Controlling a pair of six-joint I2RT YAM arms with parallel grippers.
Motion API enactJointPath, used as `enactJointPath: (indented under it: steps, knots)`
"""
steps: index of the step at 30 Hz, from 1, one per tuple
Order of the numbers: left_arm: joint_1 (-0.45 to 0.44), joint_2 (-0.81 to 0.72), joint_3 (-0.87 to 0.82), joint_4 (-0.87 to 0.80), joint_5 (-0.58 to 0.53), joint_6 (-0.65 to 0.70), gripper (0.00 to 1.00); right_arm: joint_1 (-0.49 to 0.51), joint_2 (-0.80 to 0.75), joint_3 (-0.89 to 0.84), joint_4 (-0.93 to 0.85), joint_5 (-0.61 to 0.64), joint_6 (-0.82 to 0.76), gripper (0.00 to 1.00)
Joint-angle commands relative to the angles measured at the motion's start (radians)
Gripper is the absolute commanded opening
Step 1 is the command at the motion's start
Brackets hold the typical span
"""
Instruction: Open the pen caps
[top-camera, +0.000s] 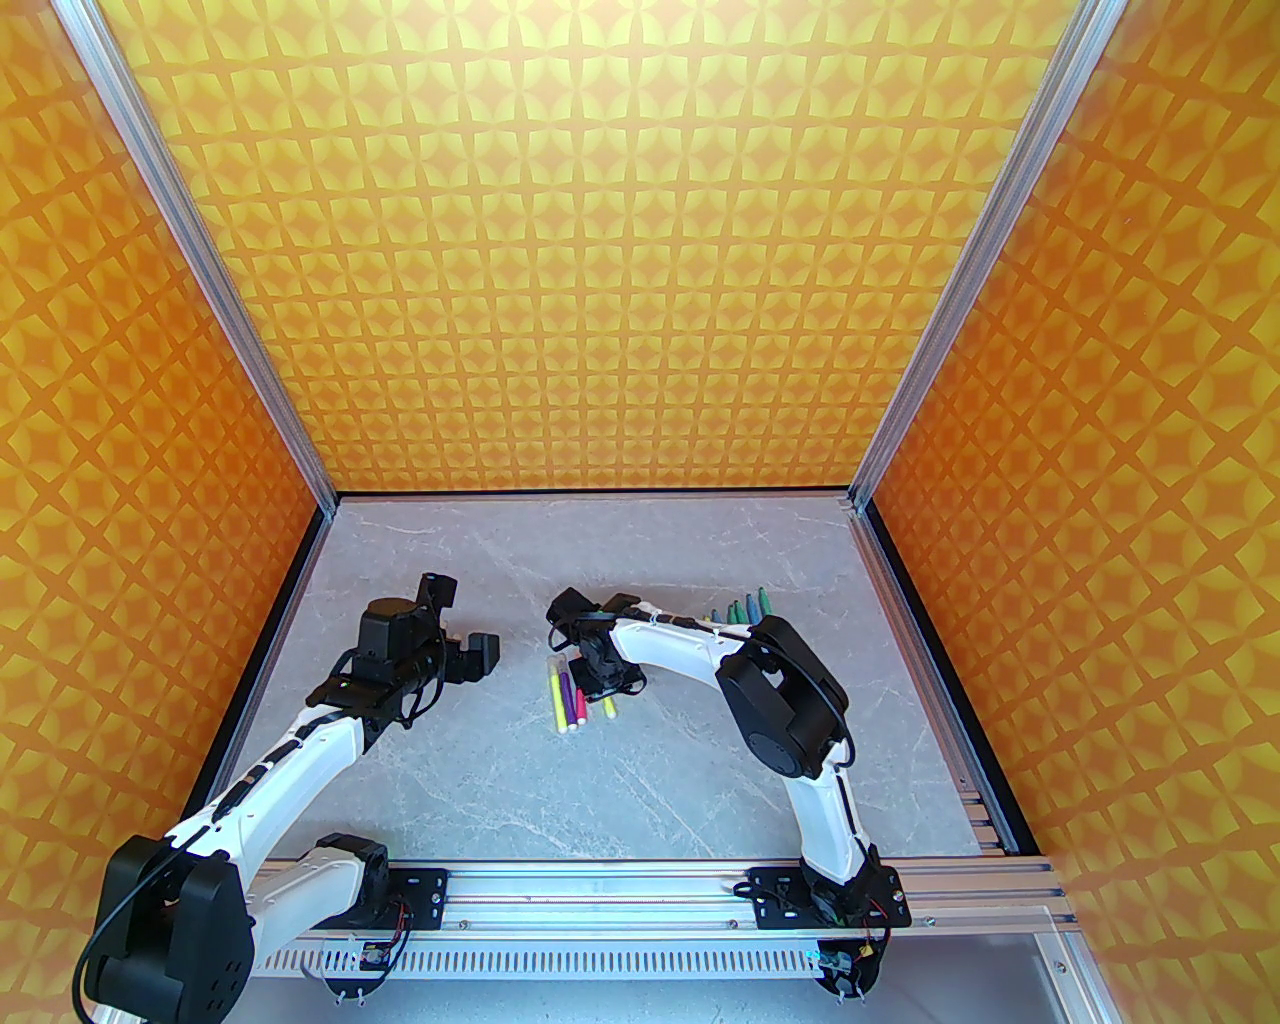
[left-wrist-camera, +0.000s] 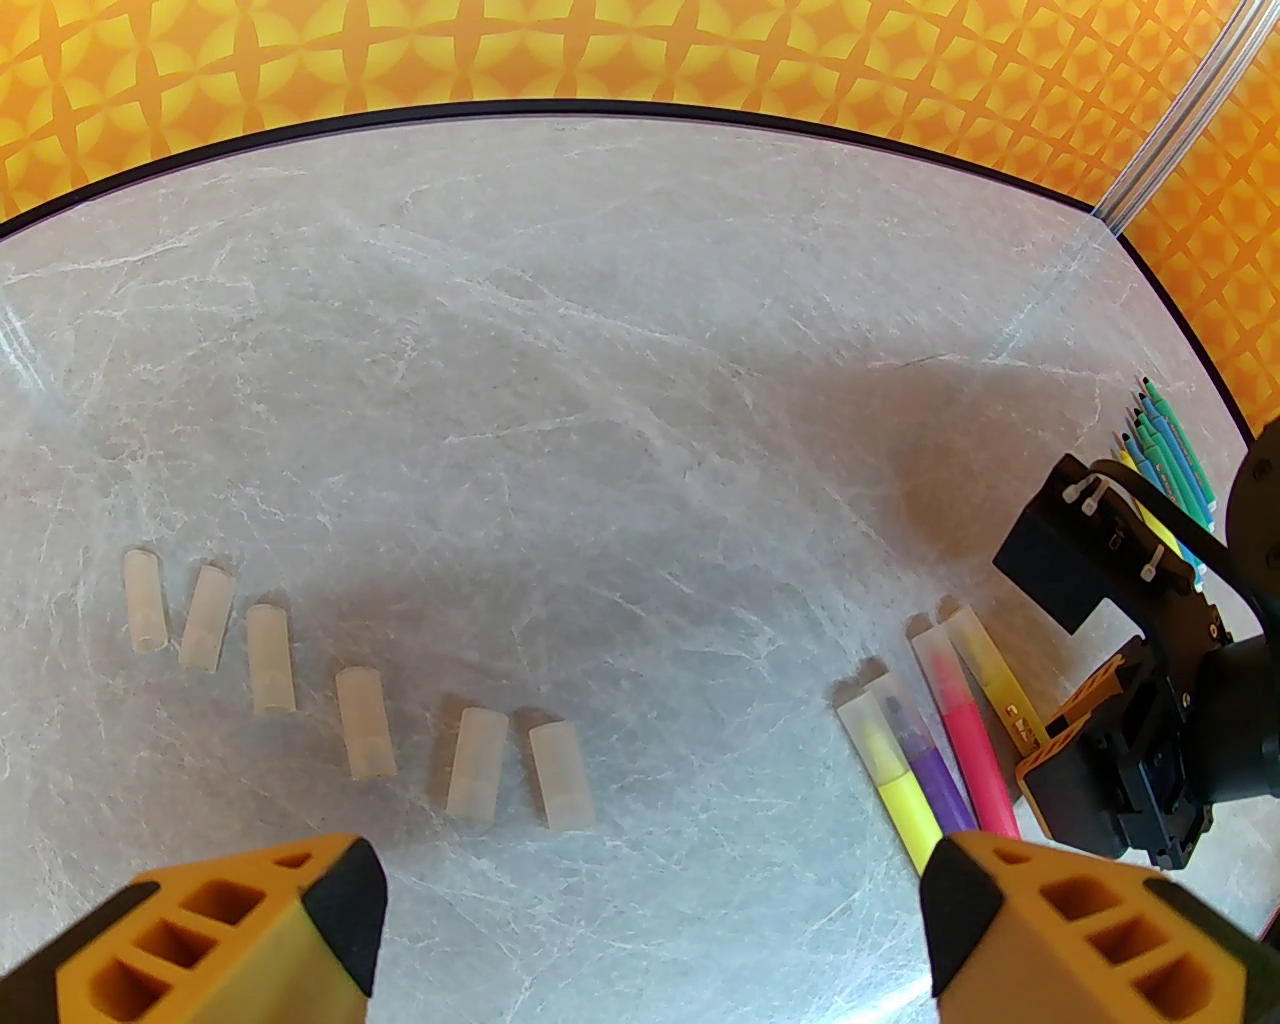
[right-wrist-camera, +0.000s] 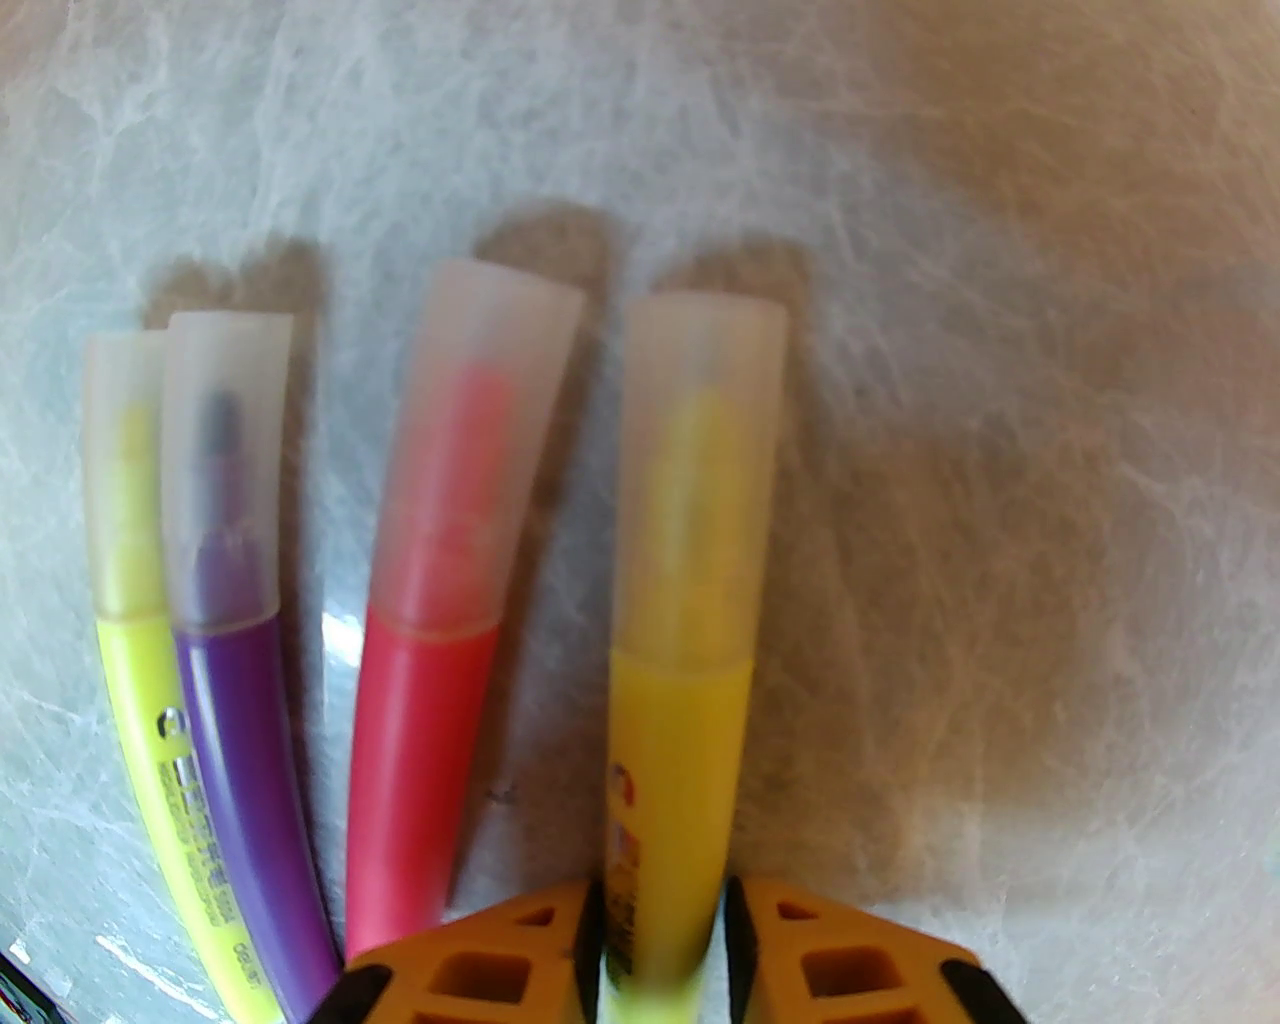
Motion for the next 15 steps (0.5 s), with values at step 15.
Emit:
enactJointPath:
  steps: [15]
  knots:
    - [0.006,0.026,0.010,0.014,0.014,0.012,0.93,-0.033,0.006,-0.006,0.000,-0.017,-0.051,0.06]
